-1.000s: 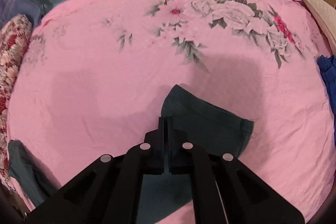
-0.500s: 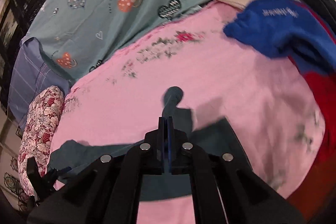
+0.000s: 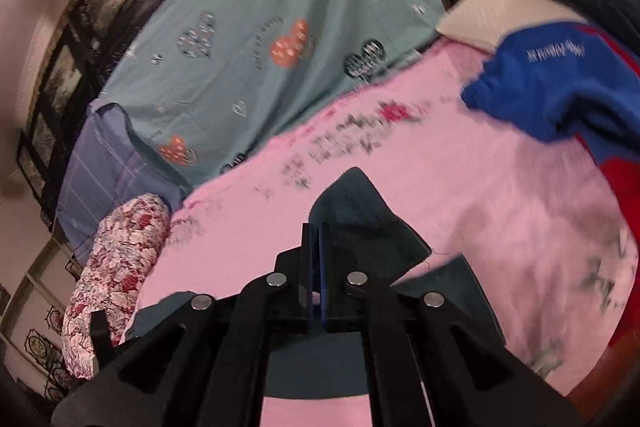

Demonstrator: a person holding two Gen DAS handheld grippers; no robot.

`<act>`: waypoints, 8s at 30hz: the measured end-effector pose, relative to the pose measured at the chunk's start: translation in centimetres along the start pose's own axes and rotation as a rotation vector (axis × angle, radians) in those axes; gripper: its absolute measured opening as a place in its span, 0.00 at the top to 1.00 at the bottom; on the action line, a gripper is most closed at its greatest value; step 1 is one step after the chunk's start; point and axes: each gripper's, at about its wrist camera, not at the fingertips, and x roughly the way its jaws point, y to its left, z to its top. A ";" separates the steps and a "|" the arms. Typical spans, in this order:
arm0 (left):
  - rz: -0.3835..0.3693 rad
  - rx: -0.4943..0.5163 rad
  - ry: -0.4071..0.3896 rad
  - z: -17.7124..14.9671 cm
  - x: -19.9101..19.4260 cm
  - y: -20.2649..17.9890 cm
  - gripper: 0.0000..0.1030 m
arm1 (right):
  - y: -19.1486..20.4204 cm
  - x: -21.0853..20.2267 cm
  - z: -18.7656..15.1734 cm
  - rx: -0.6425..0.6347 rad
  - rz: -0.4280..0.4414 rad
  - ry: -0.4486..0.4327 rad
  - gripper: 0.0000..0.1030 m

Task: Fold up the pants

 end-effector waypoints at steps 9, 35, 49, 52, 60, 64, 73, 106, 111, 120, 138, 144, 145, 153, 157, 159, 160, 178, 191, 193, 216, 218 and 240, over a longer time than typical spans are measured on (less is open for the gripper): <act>-0.013 0.011 0.042 -1.0 0.5 0.4 0.07 | -8.5 0.5 -8.5 0.147 -0.141 0.152 0.98; -0.012 -0.017 0.066 -2.3 0.0 1.2 0.06 | -7.1 8.5 -1.5 -0.083 -0.303 0.500 0.69; -0.004 -0.019 0.060 -1.9 0.5 0.9 0.04 | -6.4 6.0 0.1 -0.130 -0.317 0.360 0.97; 0.001 -0.021 0.056 -1.8 0.6 0.8 0.04 | -7.5 8.0 -1.0 -0.124 -0.358 0.424 0.97; -0.008 -0.025 -0.001 -1.6 -1.2 0.7 0.04 | -7.8 7.4 -1.7 -0.112 -0.381 0.419 0.73; -0.023 -0.032 -0.047 -0.9 -2.2 0.6 0.04 | -7.3 3.5 -2.1 -0.088 -0.368 0.405 0.73; 0.024 -0.032 0.024 -0.3 0.7 0.1 0.04 | -6.9 3.0 -5.8 -0.154 -0.387 0.439 0.92; 0.175 -0.214 0.065 -0.1 2.6 8.0 0.02 | -6.6 9.6 -4.6 -0.139 -0.464 0.409 0.94; 0.126 -0.228 0.073 -0.2 1.9 8.5 0.02 | -6.2 8.7 -4.3 -0.115 -0.471 0.385 0.82; 0.330 -0.158 0.003 1.5 1.4 10.3 0.02 | 13.5 17.9 -3.9 -0.219 0.098 0.520 0.60; 0.189 -0.276 0.091 -0.7 3.5 14.3 0.02 | 23.1 32.7 -15.4 -0.121 0.464 1.122 0.51; 0.175 -0.286 0.084 -0.9 3.4 14.5 0.02 | 22.6 33.4 -14.6 -0.006 0.546 1.194 0.39; 0.174 -0.286 0.082 -0.9 3.4 14.5 0.02 | 22.5 33.5 -14.4 0.022 0.558 1.199 0.39; 0.176 -0.287 0.083 -0.9 3.4 14.5 0.02 | 24.4 31.7 -13.8 0.044 0.694 1.230 0.39; 0.179 -0.287 0.082 -1.0 3.4 14.4 0.02 | 23.1 32.2 -15.7 0.064 0.612 1.316 0.41; 0.181 -0.288 0.082 -1.0 3.3 14.3 0.02 | 22.3 31.9 -15.8 0.086 0.614 1.310 0.41; 0.179 -0.289 0.079 -1.0 3.3 14.4 0.02 | 22.2 31.6 -15.6 0.092 0.618 1.304 0.40; 0.178 -0.313 0.079 -1.2 3.1 15.0 0.02 | 25.5 38.1 -16.1 0.135 0.543 1.148 0.38; 0.170 -0.311 0.082 -1.4 3.0 15.4 0.02 | 23.4 40.0 -13.3 0.100 0.482 0.908 0.41; 0.169 -0.312 0.080 -1.5 2.9 15.5 0.02 | 23.0 39.9 -12.9 0.100 0.466 0.899 0.40; 0.437 -0.484 0.098 -5.7 -1.9 25.3 0.02 | 26.0 39.1 -13.9 -0.036 0.340 0.861 0.75; 0.432 -0.486 0.038 -5.5 -3.6 24.8 0.02 | 27.6 36.8 -12.9 -0.104 0.379 0.827 0.74; 0.514 -0.555 0.083 -6.6 -3.5 24.5 0.02 | 22.1 21.5 -15.2 -0.265 0.310 0.711 0.70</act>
